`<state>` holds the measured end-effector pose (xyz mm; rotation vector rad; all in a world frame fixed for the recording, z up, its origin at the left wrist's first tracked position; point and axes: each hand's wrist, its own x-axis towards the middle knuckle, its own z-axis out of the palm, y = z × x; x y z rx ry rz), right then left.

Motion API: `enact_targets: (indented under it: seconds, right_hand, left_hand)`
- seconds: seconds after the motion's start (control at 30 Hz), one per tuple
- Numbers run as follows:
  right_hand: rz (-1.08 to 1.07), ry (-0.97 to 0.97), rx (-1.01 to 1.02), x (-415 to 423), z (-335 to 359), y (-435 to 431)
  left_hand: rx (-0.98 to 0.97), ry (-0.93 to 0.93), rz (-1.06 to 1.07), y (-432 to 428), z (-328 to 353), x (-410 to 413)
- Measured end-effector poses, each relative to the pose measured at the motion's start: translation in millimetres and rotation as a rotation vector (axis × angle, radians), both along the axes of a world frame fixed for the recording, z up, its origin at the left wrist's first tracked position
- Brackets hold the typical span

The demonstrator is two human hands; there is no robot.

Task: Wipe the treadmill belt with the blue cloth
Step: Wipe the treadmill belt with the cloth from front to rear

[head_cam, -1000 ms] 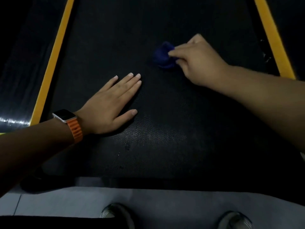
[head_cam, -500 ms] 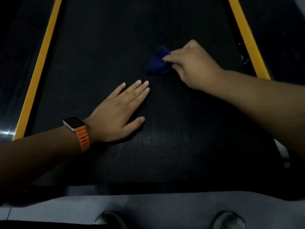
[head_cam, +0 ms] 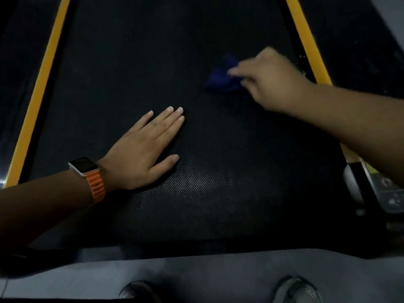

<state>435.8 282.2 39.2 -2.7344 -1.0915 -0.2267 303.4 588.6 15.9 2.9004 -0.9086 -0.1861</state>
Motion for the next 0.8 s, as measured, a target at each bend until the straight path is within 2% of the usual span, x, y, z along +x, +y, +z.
enact_targets:
  seconds: [0.03,0.1,0.17,0.27,0.37,0.43,0.5,0.57,0.67,0.8]
  right_hand:
    - [-0.066,-0.017,0.028,13,0,-2]
    - [-0.037,-0.051,0.033,-7,-7,-2]
    - [0.090,-0.004,0.028,-68,-9,-11]
    - [0.324,0.216,0.000,-163,2,-37]
    - [0.445,0.210,-0.052,-157,2,-47]
    - [0.291,0.097,-0.004,-97,-4,-39]
    - [0.142,-0.095,-0.087,-32,-7,-35]
    - [-0.038,-0.110,-0.062,2,-6,-35]
    - [-0.131,-0.003,-0.009,-30,-8,-34]
    - [-0.063,0.172,-0.039,-152,-5,-50]
  left_hand:
    - [0.001,-0.002,0.001,1,0,0]
    - [0.004,-0.001,0.001,0,-1,0]
    - [0.006,0.005,0.012,-4,0,1]
    - [0.023,0.005,-0.017,-23,0,0]
    - [0.028,-0.020,-0.047,-42,-3,-2]
    - [0.033,-0.031,-0.046,-45,-4,0]
    - [0.041,-0.057,-0.026,-43,-3,1]
    - [0.040,-0.054,0.008,-50,-3,0]
    - [0.040,-0.015,0.130,-72,-4,-13]
    - [0.048,0.015,0.196,-102,3,-43]
